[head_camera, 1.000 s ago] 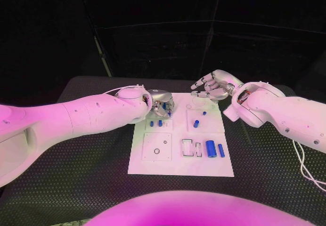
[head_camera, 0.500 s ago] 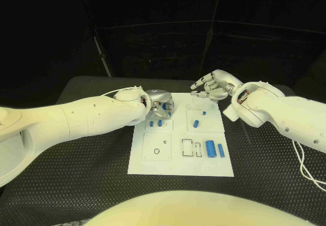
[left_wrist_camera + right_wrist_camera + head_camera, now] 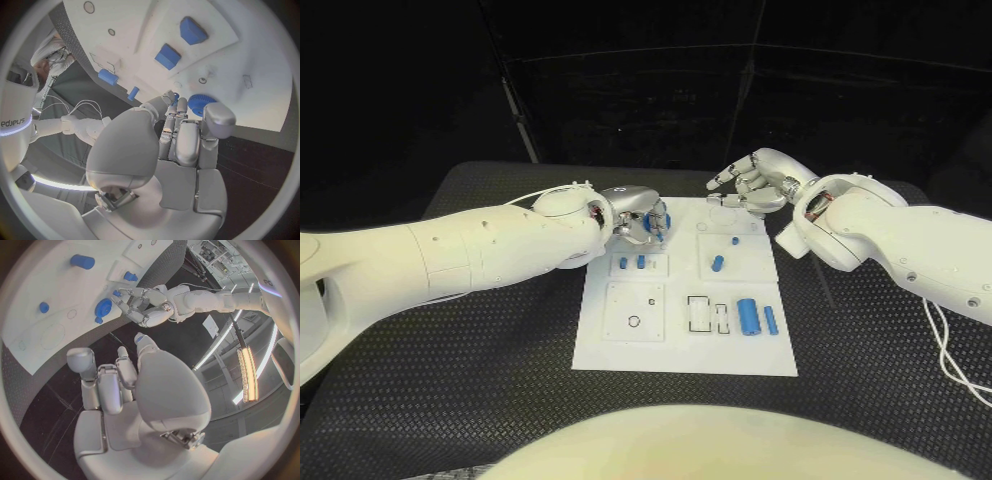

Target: Assemble the parts on the task board

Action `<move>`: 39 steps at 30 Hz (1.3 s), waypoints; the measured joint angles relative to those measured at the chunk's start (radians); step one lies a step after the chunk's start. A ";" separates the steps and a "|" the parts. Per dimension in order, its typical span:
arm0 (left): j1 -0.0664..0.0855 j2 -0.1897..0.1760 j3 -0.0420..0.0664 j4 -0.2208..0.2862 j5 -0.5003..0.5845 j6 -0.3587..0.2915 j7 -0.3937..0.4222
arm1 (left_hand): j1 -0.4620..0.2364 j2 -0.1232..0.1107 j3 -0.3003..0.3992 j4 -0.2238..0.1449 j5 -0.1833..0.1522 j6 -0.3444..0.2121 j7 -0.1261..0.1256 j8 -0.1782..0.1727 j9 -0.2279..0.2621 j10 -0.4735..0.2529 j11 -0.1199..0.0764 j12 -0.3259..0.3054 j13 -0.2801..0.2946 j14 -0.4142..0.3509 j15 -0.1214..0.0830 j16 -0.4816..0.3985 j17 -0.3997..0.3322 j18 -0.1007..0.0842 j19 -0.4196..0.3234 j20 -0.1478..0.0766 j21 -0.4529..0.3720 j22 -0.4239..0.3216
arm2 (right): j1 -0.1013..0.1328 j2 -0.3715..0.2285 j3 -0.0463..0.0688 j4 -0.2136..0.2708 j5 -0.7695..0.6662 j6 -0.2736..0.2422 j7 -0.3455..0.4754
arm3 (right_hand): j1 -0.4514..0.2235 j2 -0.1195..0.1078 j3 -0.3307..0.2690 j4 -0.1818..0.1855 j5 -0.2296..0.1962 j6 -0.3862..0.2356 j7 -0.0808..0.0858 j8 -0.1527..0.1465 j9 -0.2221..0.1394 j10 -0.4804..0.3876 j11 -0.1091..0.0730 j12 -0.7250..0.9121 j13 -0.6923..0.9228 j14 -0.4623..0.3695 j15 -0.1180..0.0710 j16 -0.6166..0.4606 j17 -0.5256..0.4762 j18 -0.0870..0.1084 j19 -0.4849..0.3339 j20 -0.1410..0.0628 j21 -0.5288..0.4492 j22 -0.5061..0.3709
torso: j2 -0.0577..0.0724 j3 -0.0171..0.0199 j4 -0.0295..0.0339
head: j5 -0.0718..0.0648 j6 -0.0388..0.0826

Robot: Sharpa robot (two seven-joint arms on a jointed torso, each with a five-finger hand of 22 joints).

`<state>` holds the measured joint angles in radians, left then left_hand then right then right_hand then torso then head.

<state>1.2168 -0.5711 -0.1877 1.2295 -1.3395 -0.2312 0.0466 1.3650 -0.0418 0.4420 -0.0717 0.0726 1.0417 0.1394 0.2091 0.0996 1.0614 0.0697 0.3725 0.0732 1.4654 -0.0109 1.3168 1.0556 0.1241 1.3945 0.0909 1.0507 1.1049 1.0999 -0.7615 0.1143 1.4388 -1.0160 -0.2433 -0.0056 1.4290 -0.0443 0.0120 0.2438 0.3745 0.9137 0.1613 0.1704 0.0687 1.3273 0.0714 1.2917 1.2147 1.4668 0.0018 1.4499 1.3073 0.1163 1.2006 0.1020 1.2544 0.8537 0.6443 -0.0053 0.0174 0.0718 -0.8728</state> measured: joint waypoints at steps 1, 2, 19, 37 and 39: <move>0.000 -0.007 0.000 0.005 0.002 -0.002 0.000 | 0.000 0.000 0.000 0.000 0.000 0.000 0.000 0.000 0.000 0.000 0.000 0.000 0.000 0.000 0.000 0.000 0.000 0.000 0.000 0.000 0.000 0.000 | 0.000 0.000 0.000 0.000 0.000 0.000 0.000 | 0.000 0.000 0.000 0.000 0.000 0.000 0.000 0.000 0.000 0.000 0.000 0.000 0.000 0.000 0.000 0.000 0.000 0.000 0.000 0.000 0.000 0.000 | 0.000 0.0000 0.0000 | 0.000 0.000; 0.000 -0.017 0.001 0.013 0.004 -0.003 0.000 | 0.000 0.000 0.000 0.000 0.000 0.000 0.000 0.000 0.000 0.000 0.000 0.000 0.000 0.000 0.000 0.000 0.000 0.000 0.000 0.000 0.000 0.000 | 0.000 0.000 0.000 0.000 0.000 0.000 0.000 | 0.000 0.000 0.000 0.000 0.000 0.000 0.000 0.000 0.000 0.000 0.000 0.000 0.000 0.000 0.000 0.000 0.000 0.000 0.000 0.000 0.000 0.000 | 0.000 -0.0001 0.0000 | 0.000 0.000; 0.000 -0.094 0.010 0.057 0.033 0.012 -0.013 | -0.009 -0.009 0.003 0.003 0.000 0.004 0.004 -0.007 -0.002 0.004 0.004 -0.005 0.000 0.000 0.000 0.000 -0.005 0.000 0.000 0.000 0.004 0.007 | 0.000 -0.001 0.000 -0.002 0.000 0.000 0.000 | 0.000 0.000 0.000 0.000 0.000 0.000 0.000 0.000 0.000 0.000 0.000 0.000 0.000 0.000 0.000 0.000 0.000 0.000 0.000 0.000 0.000 0.000 | 0.000 -0.0007 -0.0013 | 0.005 0.000; 0.000 -0.084 0.010 0.020 0.042 0.055 -0.034 | -0.009 -0.009 0.003 0.003 0.000 0.004 0.004 -0.007 -0.002 0.003 0.004 -0.005 0.000 0.000 0.000 0.000 -0.010 0.000 0.000 0.000 0.004 0.007 | 0.000 -0.001 0.000 -0.003 0.000 0.001 0.000 | 0.000 0.000 0.000 0.000 0.000 0.000 0.000 0.000 0.000 0.000 0.000 0.000 0.000 0.000 0.000 0.000 0.001 0.000 0.000 0.000 0.000 0.000 | 0.001 0.0000 -0.0032 | 0.005 0.000; 0.000 -0.084 0.010 0.019 0.043 0.057 -0.036 | -0.009 -0.009 0.003 0.003 0.000 0.004 0.004 -0.007 -0.003 0.003 0.004 -0.005 0.000 0.000 0.000 0.000 -0.011 0.000 0.000 0.000 0.004 0.007 | 0.000 -0.002 0.000 -0.003 0.000 0.001 0.000 | 0.000 0.000 0.000 0.000 0.000 0.000 0.000 0.000 0.000 0.000 0.000 0.000 0.000 0.000 0.000 0.000 0.001 0.000 0.000 0.000 0.000 0.000 | 0.001 0.0000 -0.0032 | 0.005 0.000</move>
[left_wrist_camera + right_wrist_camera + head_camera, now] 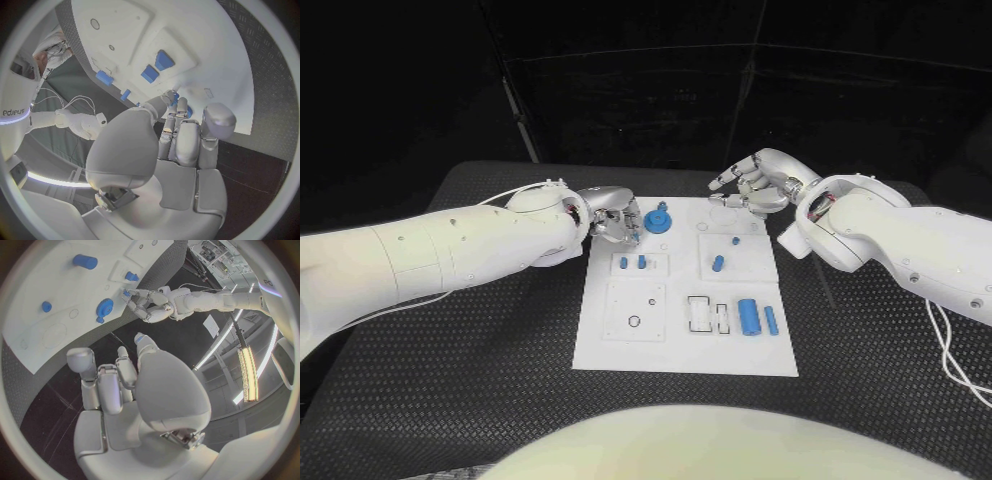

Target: Assemble the parts on the task board

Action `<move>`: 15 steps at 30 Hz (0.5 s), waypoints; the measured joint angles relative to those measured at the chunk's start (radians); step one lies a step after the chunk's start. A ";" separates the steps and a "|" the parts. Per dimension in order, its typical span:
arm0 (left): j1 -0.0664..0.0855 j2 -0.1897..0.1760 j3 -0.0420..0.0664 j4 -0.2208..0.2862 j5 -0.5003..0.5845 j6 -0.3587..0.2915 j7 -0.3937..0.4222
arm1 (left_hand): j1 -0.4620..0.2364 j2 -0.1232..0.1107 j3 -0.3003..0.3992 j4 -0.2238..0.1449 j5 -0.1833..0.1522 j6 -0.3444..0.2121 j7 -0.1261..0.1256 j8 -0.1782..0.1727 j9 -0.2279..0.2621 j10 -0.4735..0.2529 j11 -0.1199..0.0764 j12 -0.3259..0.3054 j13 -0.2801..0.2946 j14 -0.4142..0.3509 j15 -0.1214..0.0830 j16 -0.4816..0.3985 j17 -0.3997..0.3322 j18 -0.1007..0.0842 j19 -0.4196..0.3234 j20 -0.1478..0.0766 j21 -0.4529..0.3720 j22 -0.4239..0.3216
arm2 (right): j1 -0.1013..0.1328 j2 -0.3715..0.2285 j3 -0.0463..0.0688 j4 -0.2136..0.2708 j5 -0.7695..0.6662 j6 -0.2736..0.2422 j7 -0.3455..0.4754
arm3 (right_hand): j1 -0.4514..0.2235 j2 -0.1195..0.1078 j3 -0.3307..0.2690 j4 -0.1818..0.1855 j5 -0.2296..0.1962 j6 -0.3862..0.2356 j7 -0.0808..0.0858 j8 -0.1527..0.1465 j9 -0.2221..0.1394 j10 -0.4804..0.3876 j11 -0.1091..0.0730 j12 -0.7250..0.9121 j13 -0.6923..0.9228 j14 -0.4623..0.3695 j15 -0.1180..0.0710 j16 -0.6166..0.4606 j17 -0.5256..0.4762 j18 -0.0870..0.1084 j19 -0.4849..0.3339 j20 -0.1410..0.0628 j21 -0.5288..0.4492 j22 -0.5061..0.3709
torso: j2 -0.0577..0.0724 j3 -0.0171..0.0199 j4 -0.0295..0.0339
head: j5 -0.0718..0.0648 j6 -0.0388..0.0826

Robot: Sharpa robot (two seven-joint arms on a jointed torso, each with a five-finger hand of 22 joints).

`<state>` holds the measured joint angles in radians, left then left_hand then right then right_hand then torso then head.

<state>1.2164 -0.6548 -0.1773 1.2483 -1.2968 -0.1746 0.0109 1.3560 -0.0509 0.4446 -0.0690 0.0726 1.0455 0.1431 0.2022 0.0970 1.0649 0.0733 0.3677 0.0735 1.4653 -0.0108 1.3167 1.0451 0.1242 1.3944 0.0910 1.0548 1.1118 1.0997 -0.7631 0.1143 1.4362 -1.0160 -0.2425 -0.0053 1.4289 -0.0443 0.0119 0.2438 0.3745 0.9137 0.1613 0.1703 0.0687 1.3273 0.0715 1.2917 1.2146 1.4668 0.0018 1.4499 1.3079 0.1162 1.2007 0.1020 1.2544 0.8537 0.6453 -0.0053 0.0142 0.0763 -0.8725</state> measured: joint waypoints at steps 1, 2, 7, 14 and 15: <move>0.000 0.000 0.000 0.000 0.000 0.001 -0.001 | 0.000 0.000 0.000 0.000 0.000 0.000 0.000 0.000 0.000 0.000 0.000 0.000 0.000 0.000 0.000 0.000 0.000 0.000 0.000 0.000 0.000 0.000 | 0.000 0.000 0.000 0.000 0.000 0.000 0.000 | 0.000 0.000 0.000 0.000 0.000 0.000 0.000 0.000 0.000 0.000 0.000 0.000 0.000 0.000 0.000 0.000 0.000 0.000 0.000 0.000 0.000 0.000 | 0.000 -0.0001 0.0000 | 0.000 0.000; 0.000 0.000 0.000 0.000 0.000 0.002 -0.001 | 0.000 0.000 0.000 0.000 0.000 0.000 0.000 -0.001 0.000 0.000 0.000 -0.001 0.000 0.000 0.000 0.000 0.000 0.000 0.000 0.000 0.000 0.000 | 0.000 0.000 0.000 0.000 0.000 0.000 0.000 | 0.000 0.000 0.000 0.000 0.000 0.000 0.000 0.000 0.000 0.000 0.000 0.000 0.000 0.000 0.000 0.000 0.000 0.000 0.000 0.000 0.000 0.000 | 0.000 -0.0001 -0.0001 | 0.000 0.000; 0.000 0.000 0.000 0.000 0.001 0.010 -0.004 | 0.000 0.000 0.000 0.000 0.000 0.000 0.000 -0.001 0.000 0.000 0.000 -0.004 0.000 0.000 0.000 0.000 0.000 0.000 0.000 0.000 0.000 0.000 | 0.000 0.000 0.000 0.000 0.000 0.000 0.000 | 0.000 0.000 0.000 0.000 0.000 0.000 0.000 0.000 0.000 0.000 0.000 0.000 0.000 0.000 0.000 0.000 0.000 0.000 0.000 0.000 0.000 0.000 | 0.000 -0.0005 0.0003 | -0.001 0.000; 0.000 0.000 0.000 0.005 0.002 0.022 -0.005 | 0.000 0.000 0.000 0.000 0.000 0.000 0.000 -0.001 0.000 0.000 0.000 -0.004 0.000 0.000 0.000 0.000 -0.001 0.000 0.000 0.000 0.000 0.001 | 0.000 0.000 0.000 0.000 0.000 0.000 0.000 | 0.000 0.000 0.000 0.000 0.000 0.000 0.000 0.000 0.000 0.000 0.000 0.000 0.000 0.000 0.000 0.000 0.000 0.000 0.000 0.000 0.000 0.000 | 0.000 -0.0006 0.0007 | 0.000 0.000; 0.000 0.000 0.000 0.006 0.002 0.023 -0.005 | 0.000 0.000 0.000 0.000 0.000 0.000 0.000 -0.001 0.000 0.000 0.000 -0.004 0.000 0.000 0.000 0.000 -0.001 0.000 0.000 0.000 0.000 0.001 | 0.000 0.001 0.000 0.000 0.000 0.000 0.000 | 0.000 0.000 0.000 0.000 0.000 0.000 0.000 0.000 0.000 0.000 0.000 0.000 0.000 0.000 0.000 0.000 0.000 0.000 0.000 0.000 0.000 0.000 | 0.000 -0.0006 0.0007 | 0.000 0.000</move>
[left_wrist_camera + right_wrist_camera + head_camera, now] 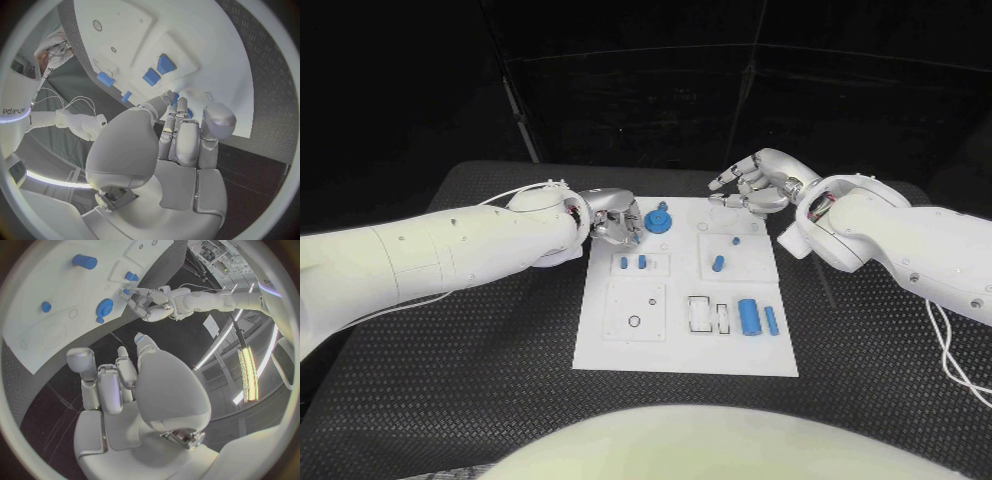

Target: Assemble the parts on the task board

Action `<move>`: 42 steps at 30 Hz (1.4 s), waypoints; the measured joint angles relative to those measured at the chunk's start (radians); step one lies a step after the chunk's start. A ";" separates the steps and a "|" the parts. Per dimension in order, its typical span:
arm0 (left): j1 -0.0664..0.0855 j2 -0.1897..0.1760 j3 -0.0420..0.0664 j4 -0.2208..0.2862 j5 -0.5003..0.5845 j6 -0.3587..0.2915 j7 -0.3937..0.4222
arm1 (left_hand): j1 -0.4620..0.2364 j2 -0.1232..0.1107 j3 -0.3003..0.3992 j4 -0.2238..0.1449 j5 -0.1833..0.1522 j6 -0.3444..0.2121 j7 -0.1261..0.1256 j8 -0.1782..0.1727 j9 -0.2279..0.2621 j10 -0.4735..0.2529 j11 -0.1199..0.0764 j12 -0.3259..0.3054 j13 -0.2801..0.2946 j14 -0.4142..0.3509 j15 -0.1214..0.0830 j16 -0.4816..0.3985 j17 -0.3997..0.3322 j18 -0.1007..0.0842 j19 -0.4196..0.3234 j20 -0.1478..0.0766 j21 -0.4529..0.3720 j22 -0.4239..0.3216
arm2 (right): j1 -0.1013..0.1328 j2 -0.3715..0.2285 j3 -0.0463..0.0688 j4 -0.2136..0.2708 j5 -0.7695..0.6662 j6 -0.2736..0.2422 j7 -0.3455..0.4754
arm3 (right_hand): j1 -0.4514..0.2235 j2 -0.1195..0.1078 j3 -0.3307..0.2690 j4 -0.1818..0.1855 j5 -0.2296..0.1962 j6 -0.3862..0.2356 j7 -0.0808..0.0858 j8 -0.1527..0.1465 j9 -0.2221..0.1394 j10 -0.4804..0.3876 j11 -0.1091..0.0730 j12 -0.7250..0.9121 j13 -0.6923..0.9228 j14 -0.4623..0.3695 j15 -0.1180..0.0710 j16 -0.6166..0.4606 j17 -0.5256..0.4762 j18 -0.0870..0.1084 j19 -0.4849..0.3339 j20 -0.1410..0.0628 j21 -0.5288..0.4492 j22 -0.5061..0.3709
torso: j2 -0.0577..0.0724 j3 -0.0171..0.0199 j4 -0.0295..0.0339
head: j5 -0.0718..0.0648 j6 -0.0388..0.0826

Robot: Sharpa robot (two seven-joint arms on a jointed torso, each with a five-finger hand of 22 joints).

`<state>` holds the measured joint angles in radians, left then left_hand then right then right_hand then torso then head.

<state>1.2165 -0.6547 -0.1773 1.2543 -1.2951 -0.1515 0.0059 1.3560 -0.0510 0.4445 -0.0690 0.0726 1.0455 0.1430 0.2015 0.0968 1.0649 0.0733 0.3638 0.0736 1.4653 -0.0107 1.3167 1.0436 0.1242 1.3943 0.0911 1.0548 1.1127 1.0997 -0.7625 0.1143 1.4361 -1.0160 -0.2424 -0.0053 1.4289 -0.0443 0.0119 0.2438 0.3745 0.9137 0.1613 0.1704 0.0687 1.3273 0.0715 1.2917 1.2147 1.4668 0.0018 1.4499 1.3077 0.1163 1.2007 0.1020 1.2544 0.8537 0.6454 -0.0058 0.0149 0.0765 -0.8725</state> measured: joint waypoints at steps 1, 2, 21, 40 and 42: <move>0.000 0.000 0.000 0.001 0.000 0.001 0.000 | 0.000 0.000 0.000 0.000 0.000 0.000 0.000 0.000 0.000 0.000 0.000 0.000 0.000 0.000 0.000 0.000 -0.001 0.000 0.000 0.000 0.000 0.000 | 0.000 0.000 0.000 0.000 0.000 0.000 0.000 | 0.000 0.000 0.000 0.000 0.000 0.000 0.000 0.000 0.000 0.000 0.000 0.000 0.000 0.000 0.000 0.000 0.000 0.000 0.000 0.000 0.000 0.000 | 0.000 0.0000 0.0001 | 0.000 0.000; 0.000 0.000 0.000 0.001 0.000 0.002 0.000 | 0.000 0.000 0.000 0.000 0.000 0.000 0.000 0.000 0.000 0.000 0.000 0.000 0.000 0.000 0.000 0.000 -0.001 0.000 0.000 0.000 0.000 0.000 | 0.000 0.000 0.000 0.000 0.000 0.000 0.000 | 0.000 0.000 0.000 0.000 0.000 0.000 0.000 0.000 0.000 0.000 0.000 0.000 0.000 0.000 0.000 0.000 0.000 0.000 0.000 0.000 0.000 0.000 | 0.000 0.0000 0.0001 | 0.000 0.000; 0.002 0.013 0.001 -0.004 0.002 0.025 -0.011 | 0.000 0.000 0.000 0.000 0.000 0.000 0.000 -0.004 0.000 0.003 0.004 -0.004 0.000 0.000 0.000 0.000 -0.001 0.000 0.000 0.000 0.000 0.002 | 0.000 0.003 0.000 -0.002 0.000 0.001 0.000 | 0.000 0.000 0.000 0.000 0.000 0.000 0.000 0.000 0.000 0.000 0.000 0.000 0.000 0.000 0.000 0.000 0.000 0.000 0.000 0.000 0.000 0.000 | 0.000 -0.0001 0.0000 | -0.001 0.000; 0.002 0.018 0.002 -0.007 0.003 0.056 -0.036 | -0.009 -0.009 0.000 0.000 -0.003 -0.013 0.012 -0.030 -0.013 -0.016 0.016 -0.041 -0.005 0.000 0.007 0.000 -0.010 0.000 -0.004 0.004 0.000 0.004 | 0.000 0.003 0.000 -0.002 0.000 0.001 0.000 | 0.000 0.000 0.000 0.000 0.000 0.000 0.000 0.000 0.000 0.000 0.000 0.000 0.000 0.000 0.000 0.000 0.000 0.000 0.000 0.000 0.000 0.000 | 0.000 -0.0002 0.0000 | -0.003 0.000; 0.002 0.018 0.002 -0.007 0.004 0.056 -0.038 | -0.009 -0.009 0.000 0.000 -0.003 -0.016 0.016 -0.034 -0.014 -0.020 0.020 -0.041 -0.005 0.000 0.007 0.000 -0.011 0.000 -0.004 0.004 0.000 0.004 | 0.000 0.003 0.000 -0.002 0.000 0.001 0.000 | 0.000 0.000 0.000 0.000 0.000 0.000 0.000 0.000 0.000 0.000 0.000 0.000 0.000 0.000 0.000 0.000 0.000 0.000 0.000 0.000 0.000 0.000 | 0.000 -0.0001 0.0000 | -0.003 0.000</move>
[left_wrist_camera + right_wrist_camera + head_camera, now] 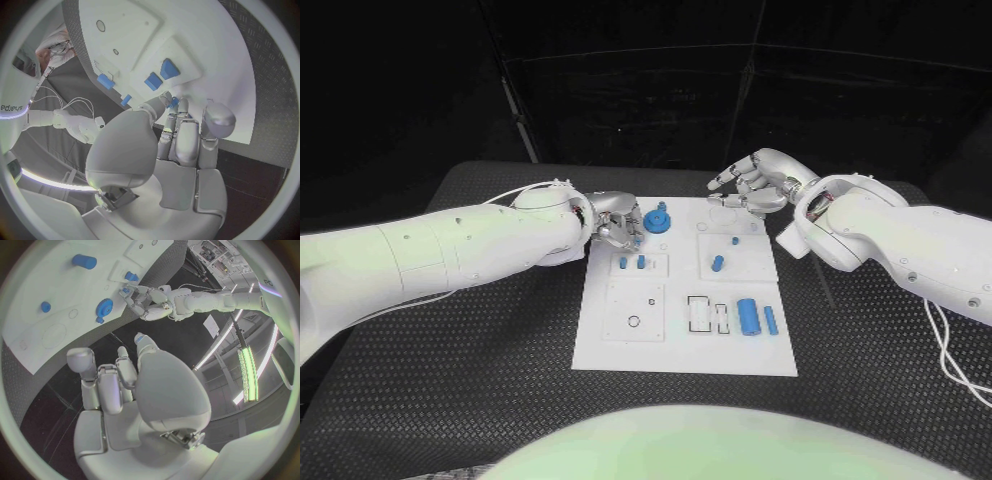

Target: Assemble the parts on the task board

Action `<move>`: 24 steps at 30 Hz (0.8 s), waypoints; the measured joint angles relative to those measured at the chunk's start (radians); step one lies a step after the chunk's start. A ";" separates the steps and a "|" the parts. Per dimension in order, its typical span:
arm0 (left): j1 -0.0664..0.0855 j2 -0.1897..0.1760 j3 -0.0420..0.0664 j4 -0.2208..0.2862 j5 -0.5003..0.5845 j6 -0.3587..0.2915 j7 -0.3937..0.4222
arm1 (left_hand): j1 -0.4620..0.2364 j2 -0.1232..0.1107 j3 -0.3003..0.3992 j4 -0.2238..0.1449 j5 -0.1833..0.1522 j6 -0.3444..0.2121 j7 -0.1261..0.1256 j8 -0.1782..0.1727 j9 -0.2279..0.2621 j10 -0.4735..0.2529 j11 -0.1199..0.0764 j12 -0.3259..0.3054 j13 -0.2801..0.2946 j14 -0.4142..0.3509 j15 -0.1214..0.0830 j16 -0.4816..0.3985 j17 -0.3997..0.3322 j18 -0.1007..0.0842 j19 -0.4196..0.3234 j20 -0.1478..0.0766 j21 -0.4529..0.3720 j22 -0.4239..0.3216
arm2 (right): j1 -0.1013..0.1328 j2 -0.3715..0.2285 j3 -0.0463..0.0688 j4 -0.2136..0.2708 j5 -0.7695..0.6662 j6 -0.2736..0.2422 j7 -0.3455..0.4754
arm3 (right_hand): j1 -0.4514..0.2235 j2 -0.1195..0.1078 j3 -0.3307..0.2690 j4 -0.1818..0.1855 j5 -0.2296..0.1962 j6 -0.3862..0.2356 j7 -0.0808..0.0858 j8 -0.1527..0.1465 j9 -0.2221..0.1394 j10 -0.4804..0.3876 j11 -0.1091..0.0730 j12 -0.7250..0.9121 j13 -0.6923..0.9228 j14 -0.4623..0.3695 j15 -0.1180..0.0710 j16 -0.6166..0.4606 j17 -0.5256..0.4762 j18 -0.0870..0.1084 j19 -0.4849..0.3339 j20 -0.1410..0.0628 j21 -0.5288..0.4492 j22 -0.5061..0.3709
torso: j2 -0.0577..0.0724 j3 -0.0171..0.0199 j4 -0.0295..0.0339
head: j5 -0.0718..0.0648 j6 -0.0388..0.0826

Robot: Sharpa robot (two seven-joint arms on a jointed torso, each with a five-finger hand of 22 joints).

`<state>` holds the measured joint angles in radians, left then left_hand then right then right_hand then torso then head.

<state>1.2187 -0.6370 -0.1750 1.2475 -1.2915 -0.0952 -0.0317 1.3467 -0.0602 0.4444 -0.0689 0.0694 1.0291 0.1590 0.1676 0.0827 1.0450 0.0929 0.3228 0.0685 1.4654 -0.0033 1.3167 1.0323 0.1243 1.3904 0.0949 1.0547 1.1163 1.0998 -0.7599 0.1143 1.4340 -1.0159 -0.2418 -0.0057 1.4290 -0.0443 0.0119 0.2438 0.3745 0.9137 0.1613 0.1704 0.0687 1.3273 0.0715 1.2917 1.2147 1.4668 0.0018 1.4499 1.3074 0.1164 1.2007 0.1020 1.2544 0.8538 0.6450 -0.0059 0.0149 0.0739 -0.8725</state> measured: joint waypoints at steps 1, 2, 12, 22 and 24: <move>0.000 0.000 0.000 0.000 0.000 0.000 0.000 | 0.000 0.000 0.002 -0.002 0.000 0.000 0.000 0.000 -0.001 0.000 0.000 -0.004 0.000 0.000 0.000 0.000 -0.001 0.000 -0.003 0.003 0.000 0.000 | 0.000 0.000 0.000 0.000 0.000 0.000 0.000 | 0.000 0.000 0.000 0.000 0.000 0.000 0.000 0.000 0.000 0.000 0.000 0.000 0.000 0.000 0.000 0.000 0.000 0.000 0.000 0.000 0.000 0.000 | 0.000 0.0000 0.0001 | 0.000 0.000; 0.000 0.000 0.000 0.000 0.000 0.000 0.000 | 0.000 0.000 0.003 -0.003 0.000 0.000 0.000 0.000 -0.002 0.000 0.000 -0.005 0.000 0.000 0.000 0.000 -0.002 0.000 -0.003 0.003 0.000 0.000 | 0.000 0.000 0.000 0.000 0.000 0.000 0.000 | 0.000 0.000 0.000 0.000 0.000 0.000 0.000 0.000 0.000 0.000 0.000 0.000 0.000 0.000 0.000 0.000 0.000 0.000 0.000 0.000 0.000 0.000 | 0.000 0.0000 0.0003 | 0.000 0.000; 0.000 -0.001 -0.001 0.002 0.001 -0.001 -0.004 | 0.004 -0.004 0.006 -0.006 0.000 -0.018 0.000 -0.016 -0.010 -0.013 0.002 -0.021 -0.001 0.004 0.004 0.000 -0.006 0.000 -0.003 0.003 0.000 0.004 | 0.000 0.000 0.000 0.000 0.000 0.000 0.000 | 0.000 0.000 0.000 0.000 0.000 0.000 0.000 0.000 0.000 0.000 0.000 0.000 0.000 0.000 0.000 0.000 0.000 0.000 0.000 0.000 0.000 0.000 | 0.000 0.0000 0.0010 | 0.001 0.000; -0.002 -0.005 -0.002 0.001 0.000 -0.001 -0.009 | -0.001 -0.010 0.011 -0.006 0.000 -0.029 0.003 -0.027 -0.013 -0.016 0.005 -0.029 -0.001 0.000 0.007 0.000 -0.009 0.000 -0.007 0.007 0.000 0.007 | 0.000 0.000 0.000 -0.001 0.000 0.000 0.000 | 0.000 0.000 0.000 0.000 0.000 0.000 0.000 0.000 0.000 0.000 0.000 0.000 0.000 0.000 0.000 0.000 0.000 0.000 0.000 0.000 0.000 0.000 | 0.000 0.0001 0.0007 | 0.001 0.000; -0.002 -0.005 -0.002 0.001 0.000 -0.001 -0.009 | -0.001 -0.010 0.011 -0.006 0.000 -0.029 0.003 -0.027 -0.013 -0.016 0.005 -0.029 -0.001 0.000 0.007 0.000 -0.009 0.000 -0.007 0.007 0.000 0.007 | 0.000 0.000 0.000 -0.001 0.000 0.000 0.000 | 0.000 0.000 0.000 0.000 0.000 0.000 0.000 0.000 0.000 0.000 0.000 0.000 0.000 0.000 0.000 0.000 0.000 0.000 0.000 0.000 0.000 0.000 | 0.000 0.0001 0.0005 | 0.001 0.000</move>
<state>1.2171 -0.6418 -0.1767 1.2488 -1.2914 -0.0963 -0.0411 1.3460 -0.0697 0.4558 -0.0746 0.0696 1.0005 0.1624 0.1403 0.0693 1.0289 0.0984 0.2934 0.0672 1.4654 0.0039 1.3167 1.0230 0.1243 1.3835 0.1018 1.0546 1.1231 1.0998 -0.7603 0.1142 1.4335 -1.0159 -0.2420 -0.0054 1.4289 -0.0443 0.0119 0.2438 0.3745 0.9137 0.1613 0.1704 0.0687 1.3273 0.0715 1.2917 1.2147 1.4668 0.0018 1.4499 1.3073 0.1163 1.2007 0.1020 1.2544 0.8538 0.6448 -0.0058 0.0153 0.0745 -0.8725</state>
